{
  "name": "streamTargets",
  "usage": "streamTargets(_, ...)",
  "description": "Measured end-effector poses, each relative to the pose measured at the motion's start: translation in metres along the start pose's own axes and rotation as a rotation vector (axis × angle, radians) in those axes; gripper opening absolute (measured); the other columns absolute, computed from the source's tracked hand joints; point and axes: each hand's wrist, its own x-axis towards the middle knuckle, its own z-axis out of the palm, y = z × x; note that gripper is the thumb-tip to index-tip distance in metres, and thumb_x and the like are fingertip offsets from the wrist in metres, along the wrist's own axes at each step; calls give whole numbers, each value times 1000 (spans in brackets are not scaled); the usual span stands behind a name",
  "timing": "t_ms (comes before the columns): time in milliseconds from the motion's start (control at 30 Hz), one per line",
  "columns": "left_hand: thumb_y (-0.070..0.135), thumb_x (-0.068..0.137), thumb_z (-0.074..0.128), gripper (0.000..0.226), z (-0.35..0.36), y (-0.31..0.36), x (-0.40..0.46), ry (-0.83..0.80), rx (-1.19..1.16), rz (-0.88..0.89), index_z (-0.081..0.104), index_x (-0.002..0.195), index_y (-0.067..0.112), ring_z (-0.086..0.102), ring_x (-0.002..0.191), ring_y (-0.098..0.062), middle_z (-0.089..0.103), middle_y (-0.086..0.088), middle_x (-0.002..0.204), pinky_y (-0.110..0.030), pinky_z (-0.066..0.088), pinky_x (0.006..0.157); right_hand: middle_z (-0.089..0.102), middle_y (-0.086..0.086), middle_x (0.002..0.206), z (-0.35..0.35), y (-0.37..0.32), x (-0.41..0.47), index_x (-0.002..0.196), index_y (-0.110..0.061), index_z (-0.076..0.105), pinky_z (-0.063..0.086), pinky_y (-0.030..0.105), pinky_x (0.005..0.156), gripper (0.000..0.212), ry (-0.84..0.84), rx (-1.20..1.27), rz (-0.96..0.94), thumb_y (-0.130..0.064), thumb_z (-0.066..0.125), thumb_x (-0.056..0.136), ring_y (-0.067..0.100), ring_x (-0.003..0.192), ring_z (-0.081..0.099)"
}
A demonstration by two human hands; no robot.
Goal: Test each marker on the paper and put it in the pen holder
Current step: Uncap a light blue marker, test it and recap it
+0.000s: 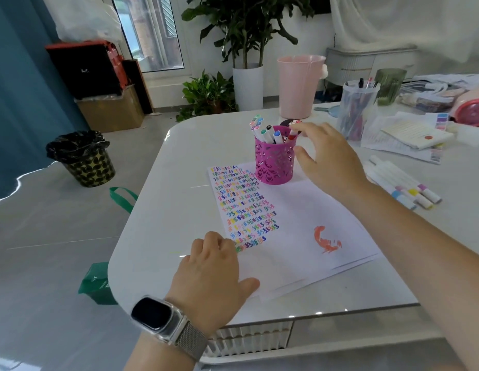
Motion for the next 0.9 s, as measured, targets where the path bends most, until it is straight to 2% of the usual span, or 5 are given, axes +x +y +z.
streamTargets(100, 59, 87, 43, 64, -1, 0, 0, -6, -11, 1, 32, 135, 18, 35, 121, -17, 32, 2, 131, -28, 37, 100, 61, 3, 107, -19, 22, -17, 121, -20, 55, 44, 32, 75, 32, -22, -31, 189, -15, 54, 89, 23, 98, 53)
streamTargets(300, 58, 88, 43, 64, -2, 2, -1, -18, -15, 3, 32, 136, 16, 35, 122, -18, 32, 1, 133, -29, 36, 101, 45, 18, 127, -39, 58, -47, 123, -5, 50, 36, 45, 96, 41, -385, -501, 632, -19, 58, 86, 38, 122, 36)
streamTargets(567, 58, 88, 42, 64, -2, 2, 0, -22, -15, 7, 31, 136, 17, 35, 122, -18, 32, 1, 133, -28, 36, 99, 63, 14, 115, -35, 79, -44, 116, -13, 62, 34, 34, 90, 27, -301, -558, 620, -9, 56, 90, 33, 112, 54)
streamTargets(700, 58, 88, 43, 64, -3, 2, -2, -29, -21, 1, 32, 136, 18, 35, 121, -17, 32, 1, 132, -27, 36, 98, 60, 23, 113, -32, 82, -50, 116, -1, 61, 45, 40, 85, 32, -186, -377, 605, -18, 62, 90, 40, 108, 55)
streamTargets(900, 58, 88, 43, 62, -3, 2, -3, -37, -18, -20, 34, 134, 18, 35, 121, -18, 33, 2, 131, -28, 36, 100, 52, 18, 112, -38, 87, -54, 108, -10, 70, 45, 41, 82, 31, -226, -491, 614, -33, 58, 92, 37, 104, 52)
